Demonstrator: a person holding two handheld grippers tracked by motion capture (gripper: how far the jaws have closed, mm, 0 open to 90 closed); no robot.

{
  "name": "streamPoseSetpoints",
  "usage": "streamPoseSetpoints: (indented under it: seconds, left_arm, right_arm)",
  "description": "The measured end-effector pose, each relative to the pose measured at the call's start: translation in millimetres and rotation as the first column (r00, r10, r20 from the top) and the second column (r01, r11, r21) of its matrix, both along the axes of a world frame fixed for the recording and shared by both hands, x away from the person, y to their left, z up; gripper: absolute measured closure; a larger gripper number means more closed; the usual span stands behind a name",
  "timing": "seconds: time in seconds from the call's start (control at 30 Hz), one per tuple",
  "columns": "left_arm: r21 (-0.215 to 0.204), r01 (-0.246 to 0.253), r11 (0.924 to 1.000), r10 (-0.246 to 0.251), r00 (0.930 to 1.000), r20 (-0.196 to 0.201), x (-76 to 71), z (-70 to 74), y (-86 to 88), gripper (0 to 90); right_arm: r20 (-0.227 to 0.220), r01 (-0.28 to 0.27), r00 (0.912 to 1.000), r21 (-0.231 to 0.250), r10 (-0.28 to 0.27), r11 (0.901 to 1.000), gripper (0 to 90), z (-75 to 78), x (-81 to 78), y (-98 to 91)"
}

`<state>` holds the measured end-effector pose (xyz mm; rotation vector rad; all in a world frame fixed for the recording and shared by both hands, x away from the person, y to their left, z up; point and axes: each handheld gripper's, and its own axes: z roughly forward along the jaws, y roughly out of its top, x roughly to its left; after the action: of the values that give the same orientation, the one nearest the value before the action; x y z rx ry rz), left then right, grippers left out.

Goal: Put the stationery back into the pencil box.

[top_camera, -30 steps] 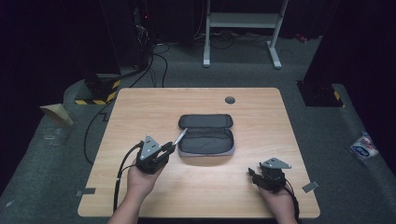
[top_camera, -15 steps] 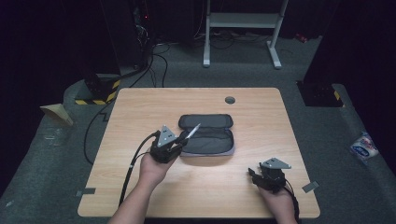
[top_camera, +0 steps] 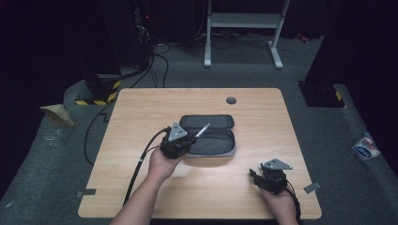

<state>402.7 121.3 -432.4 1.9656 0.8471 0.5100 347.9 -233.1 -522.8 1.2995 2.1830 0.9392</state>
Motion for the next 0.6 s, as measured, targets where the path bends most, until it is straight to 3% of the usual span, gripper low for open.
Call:
streamPoseSetpoints:
  seconds: [0.2,0.6]
  left_arm:
    - [0.0,0.028,0.9996,-0.028,0.9996,0.001,4.8,0.3,-5.4,78.9]
    - [0.009,0.074,0.9972,-0.074,0.9967,-0.034,22.3,-3.3,-23.9,78.9]
  right_arm:
    - [-0.001,0.0,1.0,0.001,0.0,1.0,44.9,0.1,0.1,-0.2]
    - [-0.001,0.001,1.0,0.001,-0.001,1.0,44.8,0.0,0.2,-0.2]
